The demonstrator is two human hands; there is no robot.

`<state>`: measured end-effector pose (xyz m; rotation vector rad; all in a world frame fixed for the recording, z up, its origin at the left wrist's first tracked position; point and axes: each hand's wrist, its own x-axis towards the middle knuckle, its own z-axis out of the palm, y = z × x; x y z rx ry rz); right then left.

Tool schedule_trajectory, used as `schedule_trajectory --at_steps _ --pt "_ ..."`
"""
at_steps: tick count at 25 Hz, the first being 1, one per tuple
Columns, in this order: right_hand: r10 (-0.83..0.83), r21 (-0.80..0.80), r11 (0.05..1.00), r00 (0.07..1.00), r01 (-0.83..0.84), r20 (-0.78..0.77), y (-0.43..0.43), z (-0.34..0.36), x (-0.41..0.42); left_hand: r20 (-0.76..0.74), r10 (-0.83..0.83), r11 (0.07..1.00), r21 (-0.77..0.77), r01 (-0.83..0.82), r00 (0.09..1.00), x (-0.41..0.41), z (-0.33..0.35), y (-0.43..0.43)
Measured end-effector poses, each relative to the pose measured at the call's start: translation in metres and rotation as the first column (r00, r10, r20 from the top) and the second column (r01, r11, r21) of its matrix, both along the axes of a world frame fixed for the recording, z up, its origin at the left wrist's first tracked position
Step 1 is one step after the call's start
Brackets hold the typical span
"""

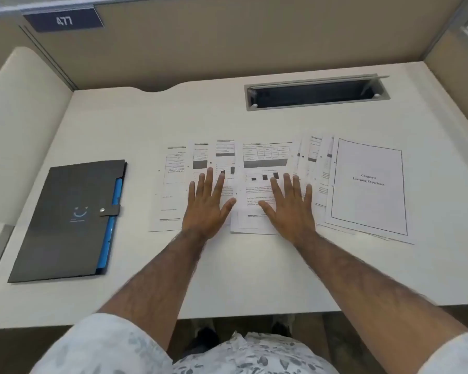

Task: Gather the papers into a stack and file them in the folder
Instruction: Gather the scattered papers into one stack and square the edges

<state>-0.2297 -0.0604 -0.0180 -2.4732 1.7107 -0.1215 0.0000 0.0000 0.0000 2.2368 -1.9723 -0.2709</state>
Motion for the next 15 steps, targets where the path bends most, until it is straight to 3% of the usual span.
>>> schedule_trajectory --at_steps 4,7,12,15 --pt "0.010 0.032 0.999 0.999 -0.009 -0.043 0.009 -0.014 -0.002 0.020 -0.026 0.992 0.122 0.023 0.999 -0.007 -0.019 0.012" --pt "-0.004 0.067 0.998 1.000 0.002 0.023 0.009 -0.017 -0.001 0.008 -0.029 0.992 0.120 0.028 1.000 -0.008 -0.026 0.012" --pt "-0.031 -0.021 0.999 0.963 0.038 0.268 0.000 -0.009 -0.019 0.016 -0.086 0.996 -0.003 0.086 0.996 -0.027 -0.013 -0.014" --pt "-0.061 -0.137 0.983 0.926 0.120 0.372 -0.034 -0.001 -0.063 -0.019 -0.216 0.976 -0.025 0.216 0.976 -0.058 0.005 -0.050"
